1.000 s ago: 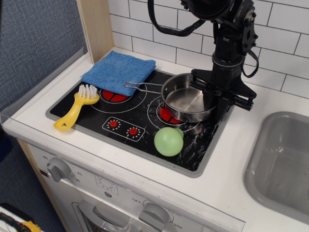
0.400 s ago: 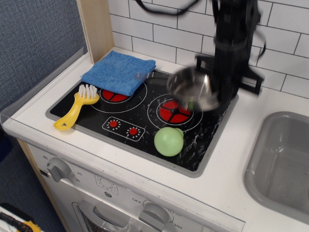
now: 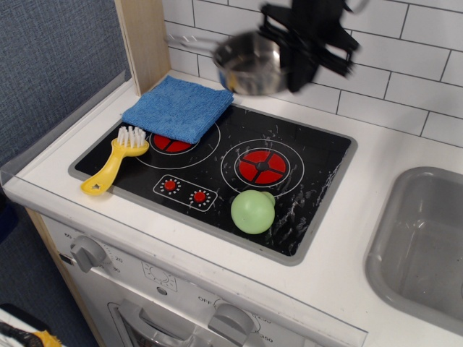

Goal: Put the pot on the blue cloth.

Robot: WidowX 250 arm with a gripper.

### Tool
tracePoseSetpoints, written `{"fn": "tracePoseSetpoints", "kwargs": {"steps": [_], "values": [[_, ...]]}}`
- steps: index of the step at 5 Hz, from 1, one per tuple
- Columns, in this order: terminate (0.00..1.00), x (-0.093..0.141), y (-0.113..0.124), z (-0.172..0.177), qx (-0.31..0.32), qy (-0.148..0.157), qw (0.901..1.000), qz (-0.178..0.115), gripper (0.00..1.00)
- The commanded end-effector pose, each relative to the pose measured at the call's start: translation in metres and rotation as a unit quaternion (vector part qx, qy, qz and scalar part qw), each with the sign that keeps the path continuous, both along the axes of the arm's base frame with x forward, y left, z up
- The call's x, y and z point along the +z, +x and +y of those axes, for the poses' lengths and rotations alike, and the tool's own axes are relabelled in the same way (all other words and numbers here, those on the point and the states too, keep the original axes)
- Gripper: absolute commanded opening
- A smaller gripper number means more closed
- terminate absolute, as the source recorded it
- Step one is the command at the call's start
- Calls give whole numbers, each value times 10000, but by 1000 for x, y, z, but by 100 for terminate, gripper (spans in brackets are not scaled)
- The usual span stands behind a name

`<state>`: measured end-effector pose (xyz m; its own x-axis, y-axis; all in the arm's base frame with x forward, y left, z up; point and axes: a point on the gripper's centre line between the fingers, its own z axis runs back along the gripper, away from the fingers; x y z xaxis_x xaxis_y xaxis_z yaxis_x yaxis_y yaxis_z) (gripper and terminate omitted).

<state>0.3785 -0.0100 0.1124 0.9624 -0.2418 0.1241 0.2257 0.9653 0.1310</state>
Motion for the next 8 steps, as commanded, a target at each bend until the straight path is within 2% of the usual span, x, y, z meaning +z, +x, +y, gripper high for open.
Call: {"fn": "tracePoseSetpoints", "kwargs": {"steps": [1, 3, 4, 5, 6, 7, 8], "values": [[0, -3, -3, 78, 794, 163, 9967, 55, 0], [0, -36, -19, 104, 1234, 361, 9917, 37, 0], [0, -49, -11, 106, 1190, 431, 9920, 22, 0], [0, -52, 9, 109, 1091, 303, 9933, -227, 0], [0, -54, 19, 111, 1036, 89, 9939, -363, 100], [0, -53, 19, 108, 1018, 40, 9939, -415, 100], [0, -45, 17, 102, 931, -223, 9946, -406, 100]]}}
